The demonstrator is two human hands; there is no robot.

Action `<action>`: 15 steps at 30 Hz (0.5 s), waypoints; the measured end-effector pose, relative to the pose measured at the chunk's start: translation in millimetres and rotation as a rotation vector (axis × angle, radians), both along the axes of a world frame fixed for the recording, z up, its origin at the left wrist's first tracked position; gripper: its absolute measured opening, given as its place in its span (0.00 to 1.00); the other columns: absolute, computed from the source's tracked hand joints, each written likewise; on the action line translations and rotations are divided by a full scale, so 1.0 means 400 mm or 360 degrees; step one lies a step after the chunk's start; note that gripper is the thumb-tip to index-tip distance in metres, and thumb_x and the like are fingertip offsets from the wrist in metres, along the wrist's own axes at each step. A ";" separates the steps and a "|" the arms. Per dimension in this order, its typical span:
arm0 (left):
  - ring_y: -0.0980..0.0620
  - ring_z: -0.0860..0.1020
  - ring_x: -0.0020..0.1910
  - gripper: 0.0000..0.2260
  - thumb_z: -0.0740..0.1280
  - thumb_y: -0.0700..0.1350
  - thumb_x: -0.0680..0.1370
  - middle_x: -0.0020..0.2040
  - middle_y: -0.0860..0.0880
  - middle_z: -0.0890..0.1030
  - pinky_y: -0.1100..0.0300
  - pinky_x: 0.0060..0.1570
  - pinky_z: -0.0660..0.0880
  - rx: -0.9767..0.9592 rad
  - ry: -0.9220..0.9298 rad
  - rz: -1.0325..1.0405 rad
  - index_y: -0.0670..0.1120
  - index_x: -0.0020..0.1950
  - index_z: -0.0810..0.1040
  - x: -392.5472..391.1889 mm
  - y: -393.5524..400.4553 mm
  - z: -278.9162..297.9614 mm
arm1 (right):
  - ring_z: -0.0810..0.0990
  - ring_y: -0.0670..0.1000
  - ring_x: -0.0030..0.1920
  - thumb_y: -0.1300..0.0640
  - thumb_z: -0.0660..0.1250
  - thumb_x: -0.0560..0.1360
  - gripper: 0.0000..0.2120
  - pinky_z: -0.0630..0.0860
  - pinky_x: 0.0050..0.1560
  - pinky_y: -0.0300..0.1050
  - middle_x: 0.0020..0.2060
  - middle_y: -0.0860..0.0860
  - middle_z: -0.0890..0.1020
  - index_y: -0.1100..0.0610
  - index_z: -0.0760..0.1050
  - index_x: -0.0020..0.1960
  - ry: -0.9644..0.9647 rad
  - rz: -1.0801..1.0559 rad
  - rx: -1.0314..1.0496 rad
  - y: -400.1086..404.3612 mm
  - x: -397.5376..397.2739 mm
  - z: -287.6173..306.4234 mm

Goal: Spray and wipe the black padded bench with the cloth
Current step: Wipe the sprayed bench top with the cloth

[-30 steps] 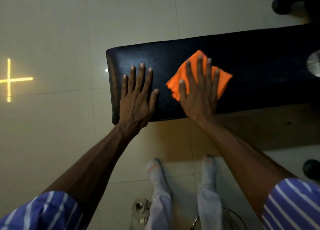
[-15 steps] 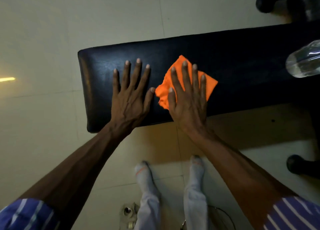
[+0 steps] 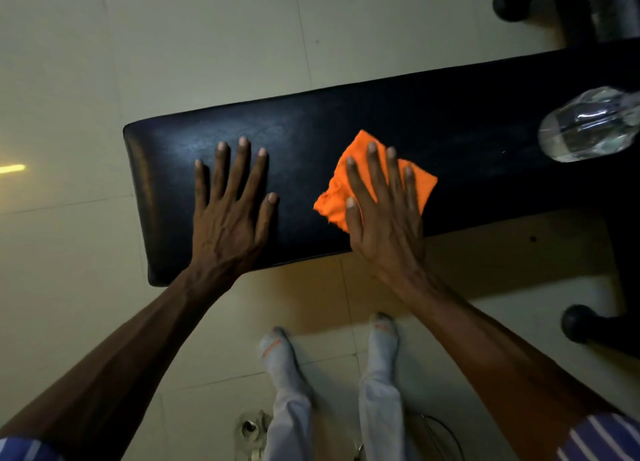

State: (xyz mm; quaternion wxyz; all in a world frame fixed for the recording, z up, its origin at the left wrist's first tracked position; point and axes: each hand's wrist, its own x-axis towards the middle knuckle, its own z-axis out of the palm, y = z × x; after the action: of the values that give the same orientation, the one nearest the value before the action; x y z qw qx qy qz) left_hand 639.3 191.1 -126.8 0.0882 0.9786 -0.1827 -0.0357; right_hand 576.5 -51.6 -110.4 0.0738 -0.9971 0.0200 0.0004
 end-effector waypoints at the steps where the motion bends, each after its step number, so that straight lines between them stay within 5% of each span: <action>1: 0.43 0.45 0.86 0.29 0.48 0.58 0.87 0.87 0.46 0.48 0.37 0.83 0.44 -0.0018 0.0018 0.0006 0.50 0.87 0.50 0.000 -0.010 0.008 | 0.51 0.60 0.86 0.49 0.51 0.88 0.27 0.52 0.85 0.63 0.86 0.56 0.55 0.52 0.55 0.86 0.0016 0.0080 -0.0014 -0.028 -0.010 0.002; 4: 0.42 0.45 0.86 0.29 0.48 0.58 0.87 0.87 0.45 0.48 0.38 0.84 0.43 -0.0054 0.0054 -0.0027 0.49 0.87 0.51 0.006 -0.069 0.028 | 0.52 0.58 0.86 0.48 0.50 0.88 0.27 0.52 0.85 0.60 0.86 0.55 0.55 0.52 0.55 0.86 0.0004 0.0052 -0.0078 -0.128 -0.005 0.011; 10: 0.43 0.44 0.86 0.28 0.49 0.58 0.87 0.87 0.45 0.49 0.39 0.84 0.44 -0.0143 0.0069 -0.0164 0.49 0.87 0.51 0.023 -0.206 0.038 | 0.50 0.60 0.86 0.50 0.49 0.88 0.27 0.48 0.85 0.61 0.86 0.56 0.54 0.53 0.54 0.86 -0.0083 -0.0599 -0.0005 -0.185 0.036 0.023; 15: 0.42 0.45 0.86 0.28 0.50 0.57 0.87 0.87 0.45 0.50 0.38 0.83 0.45 -0.0179 0.0084 -0.0308 0.49 0.86 0.53 0.022 -0.302 0.048 | 0.48 0.57 0.87 0.49 0.50 0.89 0.27 0.50 0.86 0.60 0.86 0.54 0.52 0.52 0.52 0.86 0.0042 -0.0284 -0.0014 -0.181 -0.101 0.024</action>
State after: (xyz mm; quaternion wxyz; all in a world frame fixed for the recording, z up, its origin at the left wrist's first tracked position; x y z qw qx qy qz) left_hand 648.1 70.4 -107.6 0.1437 0.9486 -0.2757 -0.0596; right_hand 536.2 -124.1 -100.7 0.0689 -0.9915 0.1099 0.0069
